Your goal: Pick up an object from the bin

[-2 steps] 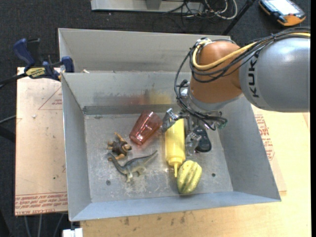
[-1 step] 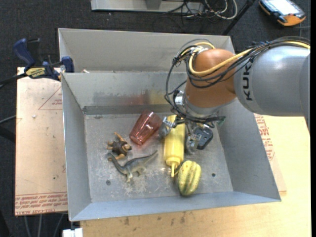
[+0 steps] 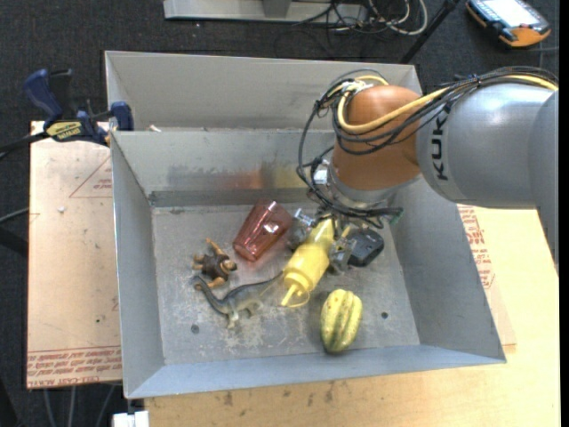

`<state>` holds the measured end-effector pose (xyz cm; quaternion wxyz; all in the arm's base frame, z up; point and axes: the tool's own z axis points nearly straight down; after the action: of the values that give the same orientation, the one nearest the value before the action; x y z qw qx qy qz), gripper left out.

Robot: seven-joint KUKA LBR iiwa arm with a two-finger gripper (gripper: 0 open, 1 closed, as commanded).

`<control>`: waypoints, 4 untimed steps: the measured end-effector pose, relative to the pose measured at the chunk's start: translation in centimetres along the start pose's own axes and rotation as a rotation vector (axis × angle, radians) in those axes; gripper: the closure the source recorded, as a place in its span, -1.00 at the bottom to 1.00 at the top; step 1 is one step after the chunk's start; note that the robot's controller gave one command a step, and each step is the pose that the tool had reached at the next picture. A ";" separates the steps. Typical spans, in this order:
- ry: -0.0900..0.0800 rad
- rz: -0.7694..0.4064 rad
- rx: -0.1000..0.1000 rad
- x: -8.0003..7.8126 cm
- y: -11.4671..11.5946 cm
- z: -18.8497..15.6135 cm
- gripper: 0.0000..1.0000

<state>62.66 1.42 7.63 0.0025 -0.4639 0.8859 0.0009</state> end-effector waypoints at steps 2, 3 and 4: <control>0.000 0.000 0.000 0.0 0.0 -0.1 1.00; 0.002 0.001 -0.003 0.1 0.2 -1.0 1.00; 0.003 0.001 -0.003 0.1 0.2 -2.6 1.00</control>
Offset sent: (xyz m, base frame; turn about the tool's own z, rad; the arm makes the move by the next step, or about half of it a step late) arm -0.0001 0.0001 0.0222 0.0000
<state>62.42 1.45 10.28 0.0003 -0.4634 0.8861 0.0017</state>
